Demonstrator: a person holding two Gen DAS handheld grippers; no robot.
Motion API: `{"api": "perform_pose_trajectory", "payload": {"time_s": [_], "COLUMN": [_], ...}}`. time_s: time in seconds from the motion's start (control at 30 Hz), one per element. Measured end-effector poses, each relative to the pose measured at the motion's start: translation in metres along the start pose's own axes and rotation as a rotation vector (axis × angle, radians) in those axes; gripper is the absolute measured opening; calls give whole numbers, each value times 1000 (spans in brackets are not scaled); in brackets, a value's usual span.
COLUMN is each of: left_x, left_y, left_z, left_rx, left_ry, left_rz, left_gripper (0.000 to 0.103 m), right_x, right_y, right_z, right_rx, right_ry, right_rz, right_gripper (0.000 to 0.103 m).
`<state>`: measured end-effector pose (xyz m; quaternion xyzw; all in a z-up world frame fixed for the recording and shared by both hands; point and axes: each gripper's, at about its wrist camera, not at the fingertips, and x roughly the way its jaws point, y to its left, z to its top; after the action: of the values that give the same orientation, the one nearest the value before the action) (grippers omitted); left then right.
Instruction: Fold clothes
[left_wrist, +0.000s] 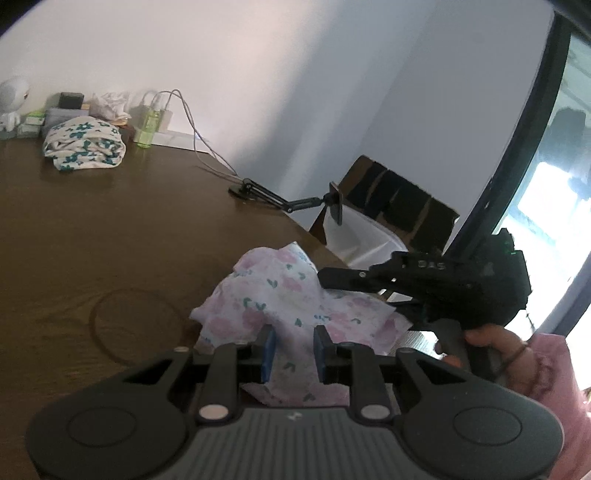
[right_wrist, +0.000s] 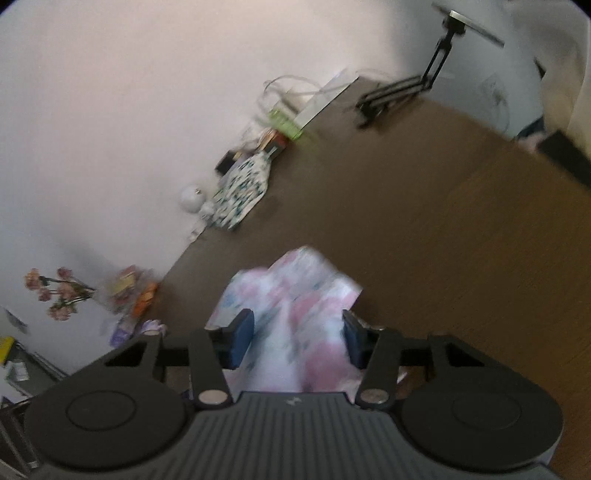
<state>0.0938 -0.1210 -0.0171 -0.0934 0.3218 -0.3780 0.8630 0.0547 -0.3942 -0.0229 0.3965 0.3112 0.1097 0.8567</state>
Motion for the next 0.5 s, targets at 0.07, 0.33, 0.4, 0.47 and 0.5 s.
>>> {"api": "perform_pose_trajectory", "payload": {"time_s": [0.07, 0.33, 0.4, 0.47, 0.5], "left_x": [4, -1, -5, -4, -1], "left_y": [1, 4, -1, -9, -14], "left_z": [-2, 5, 9, 11, 12], "left_rx": [-3, 27, 58, 106, 136], "left_ry": [4, -6, -24, -30, -28], "left_rz": [10, 19, 1, -13, -9], "left_gripper": [20, 25, 27, 27, 26], "right_x": [2, -22, -37, -49, -46], "right_y": [5, 17, 22, 31, 42], "right_z": [-13, -21, -14, -9, -12], "right_rx": [17, -25, -96, -195, -289], "right_ry": [17, -34, -109, -192, -203], "right_rz": [14, -1, -60, -124, -123], "right_gripper": [51, 68, 71, 72, 68]}}
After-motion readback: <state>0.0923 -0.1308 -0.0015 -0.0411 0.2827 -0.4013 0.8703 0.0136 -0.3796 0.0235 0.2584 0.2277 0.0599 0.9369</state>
